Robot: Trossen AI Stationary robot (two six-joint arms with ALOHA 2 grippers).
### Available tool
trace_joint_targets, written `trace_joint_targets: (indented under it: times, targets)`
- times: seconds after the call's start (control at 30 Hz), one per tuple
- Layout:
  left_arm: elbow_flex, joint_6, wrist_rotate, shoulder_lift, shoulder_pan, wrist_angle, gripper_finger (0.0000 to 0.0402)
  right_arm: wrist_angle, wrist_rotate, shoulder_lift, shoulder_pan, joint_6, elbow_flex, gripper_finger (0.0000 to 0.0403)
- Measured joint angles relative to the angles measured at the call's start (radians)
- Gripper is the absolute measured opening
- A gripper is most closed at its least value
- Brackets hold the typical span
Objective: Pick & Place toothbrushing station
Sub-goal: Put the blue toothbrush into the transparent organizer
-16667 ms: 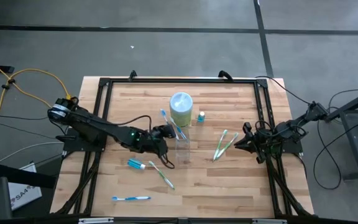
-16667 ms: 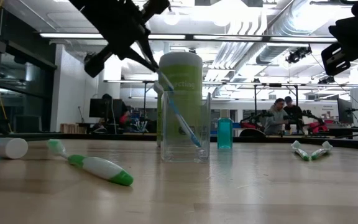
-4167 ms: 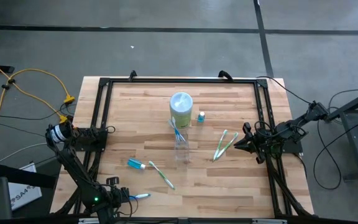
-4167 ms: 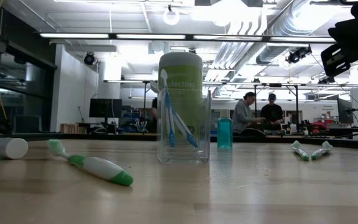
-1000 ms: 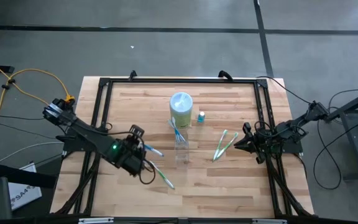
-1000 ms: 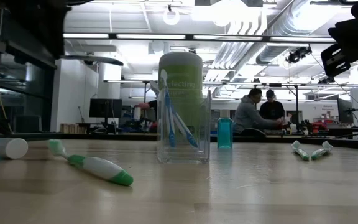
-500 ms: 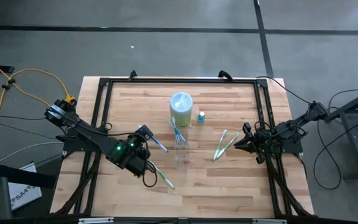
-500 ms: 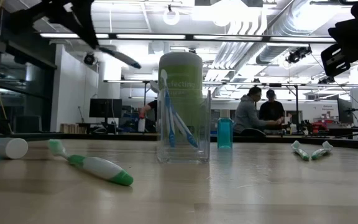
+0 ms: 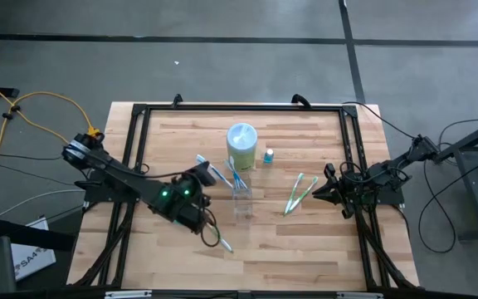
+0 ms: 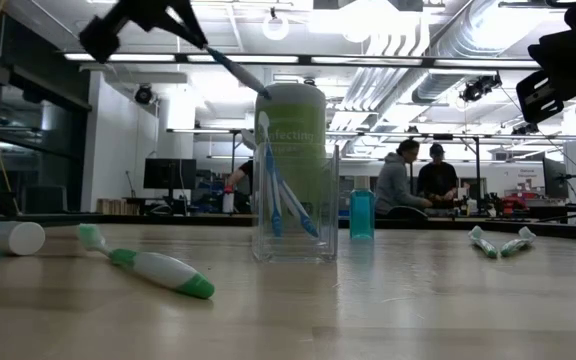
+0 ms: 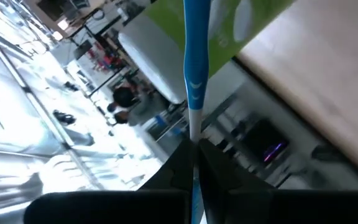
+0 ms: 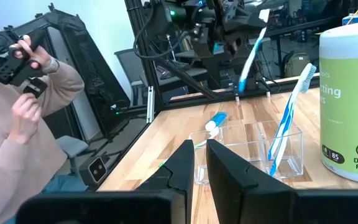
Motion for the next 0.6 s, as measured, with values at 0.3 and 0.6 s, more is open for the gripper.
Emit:
trace_joint_targets:
  times: [0.3, 0.6]
  targets:
    - [0.0, 0.195, -0.12, 0.103, 0.075, 0.07, 0.0003, 0.0, 0.0, 0.0, 0.0, 0.0, 0.0, 0.0036]
    - [-0.001, 0.303, -0.151, 0.158, 0.072, 0.136, 0.0003, 0.0, 0.0, 0.0, 0.0, 0.0, 0.0, 0.0036]
